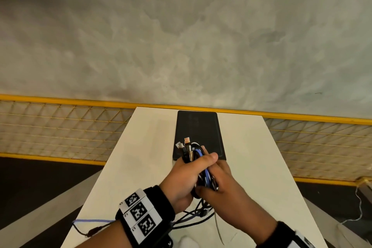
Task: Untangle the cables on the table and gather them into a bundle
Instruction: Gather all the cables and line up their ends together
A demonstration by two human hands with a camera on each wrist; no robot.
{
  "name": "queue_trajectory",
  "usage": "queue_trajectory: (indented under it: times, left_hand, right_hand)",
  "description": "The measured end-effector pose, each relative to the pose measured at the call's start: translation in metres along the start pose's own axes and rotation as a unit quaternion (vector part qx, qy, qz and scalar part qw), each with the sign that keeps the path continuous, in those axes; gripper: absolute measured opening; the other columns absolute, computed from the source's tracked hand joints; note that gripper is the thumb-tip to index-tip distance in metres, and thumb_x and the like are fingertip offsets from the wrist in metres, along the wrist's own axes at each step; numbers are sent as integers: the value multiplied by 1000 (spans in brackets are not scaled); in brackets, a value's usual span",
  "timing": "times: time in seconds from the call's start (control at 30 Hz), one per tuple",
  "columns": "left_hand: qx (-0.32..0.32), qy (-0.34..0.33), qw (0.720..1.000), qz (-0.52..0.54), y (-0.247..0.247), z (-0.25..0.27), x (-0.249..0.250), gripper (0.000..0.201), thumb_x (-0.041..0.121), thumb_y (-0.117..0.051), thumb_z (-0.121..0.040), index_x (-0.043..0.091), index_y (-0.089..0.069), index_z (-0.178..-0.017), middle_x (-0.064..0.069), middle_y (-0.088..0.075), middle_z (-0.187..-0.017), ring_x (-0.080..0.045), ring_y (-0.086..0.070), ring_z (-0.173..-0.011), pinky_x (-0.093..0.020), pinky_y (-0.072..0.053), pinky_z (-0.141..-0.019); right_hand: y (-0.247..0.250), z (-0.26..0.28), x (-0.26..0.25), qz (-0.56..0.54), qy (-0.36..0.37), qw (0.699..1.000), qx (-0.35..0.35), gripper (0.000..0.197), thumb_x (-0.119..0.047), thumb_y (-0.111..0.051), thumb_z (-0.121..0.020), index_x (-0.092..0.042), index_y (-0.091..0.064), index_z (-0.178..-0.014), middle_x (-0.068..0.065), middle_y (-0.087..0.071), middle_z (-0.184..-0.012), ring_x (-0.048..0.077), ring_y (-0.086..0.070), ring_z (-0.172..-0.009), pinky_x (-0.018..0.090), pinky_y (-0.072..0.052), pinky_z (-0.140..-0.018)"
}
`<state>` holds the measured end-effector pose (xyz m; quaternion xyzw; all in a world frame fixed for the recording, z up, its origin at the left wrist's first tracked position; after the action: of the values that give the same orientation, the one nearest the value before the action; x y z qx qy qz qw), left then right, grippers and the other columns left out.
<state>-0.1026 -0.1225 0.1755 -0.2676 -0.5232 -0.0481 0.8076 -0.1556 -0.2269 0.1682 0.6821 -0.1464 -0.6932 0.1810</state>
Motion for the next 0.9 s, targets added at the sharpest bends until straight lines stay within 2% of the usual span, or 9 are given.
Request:
queue_trajectory:
  times: [0.1,0.23,0.3,0.4,0.47,0.57,0.67,0.77,0.9]
  left_hand:
    - [-10,16,999,44,-2,0,-1,12,19,-74,-87,8,-71,-83,-16,-70,-81,-28,-72,-74,-35,-57,-66]
    - [-21,15,998,62,-8,-1,1,13,14,-71,-89,4,-74,-95,-21,-76,-102,-31,-75,-93,-38,-60,-74]
    - [-17,1,998,56,-10,-2,1,8,13,-71,-88,6,-75,-91,-16,-76,-94,-29,-76,-88,-37,-59,-75]
    - [11,-5,996,89,-7,-7,0,12,16,-74,-83,6,-70,-80,-11,-67,-71,-25,-68,-65,-36,-59,-69]
    - [20,-3,993,116,-4,-8,0,21,23,-79,-73,6,-67,-76,-10,-63,-66,-24,-64,-63,-38,-59,-70]
    - [14,-9,993,119,-8,-9,0,22,21,-73,-85,7,-67,-69,-8,-64,-63,-21,-67,-62,-42,-58,-77]
    - [32,-22,987,153,-11,-12,5,29,17,-66,-92,9,-56,-66,-5,-50,-57,-15,-54,-49,-34,-54,-57]
    - [46,-32,988,147,-8,-13,4,34,10,-63,-93,14,-44,-66,0,-36,-51,-11,-37,-40,-25,-39,-44]
    - [54,-25,990,126,-6,-7,2,37,8,-66,-91,17,-46,-60,2,-33,-48,-9,-31,-36,-23,-35,-41]
  right_hand:
    - [3,2,8,-42,-7,998,-38,85,-7,-67,-85,-45,-25,-148,-11,-29,-140,-16,-51,-112,6,-48,-80]
    - [0,3,14,-46,14,998,-33,103,-9,-67,-85,-73,-1,-131,-24,18,-158,-4,5,-147,2,-42,-92]
    - [-3,3,15,-65,15,998,-10,116,-8,-69,-82,-84,10,-119,-15,1,-163,9,-16,-150,26,-52,-99]
    - [6,4,20,-142,0,990,22,132,-2,-76,-75,-86,18,-113,-9,-32,-155,18,-68,-110,36,-60,-83]
    - [15,2,22,-189,-24,982,-1,134,1,-78,-73,-80,17,-121,-4,-48,-145,23,-74,-96,39,-60,-81]
    - [16,-5,21,-231,-55,969,-69,133,2,-80,-67,-58,10,-144,-3,-65,-125,25,-70,-106,46,-56,-89]
    - [7,-9,20,-259,-50,956,-129,102,9,-78,-67,-31,-27,-147,7,-66,-124,30,-67,-108,44,-56,-85]
    - [0,-8,16,-200,-61,959,-191,39,8,-72,-75,3,-60,-112,19,-70,-99,29,-66,-92,41,-54,-89]
    - [-5,-9,17,-80,-76,964,-240,21,0,-74,-74,-21,-71,-74,2,-65,-74,15,-60,-73,36,-48,-77]
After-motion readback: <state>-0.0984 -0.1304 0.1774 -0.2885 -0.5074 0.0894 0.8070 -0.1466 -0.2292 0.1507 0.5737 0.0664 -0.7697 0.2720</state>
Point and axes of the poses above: each hand's wrist, its own z-axis away from the middle knuckle, its own y-axis out of the back of the hand, x = y × z, the point moved 2 cm from there along -z, towards the middle knuckle
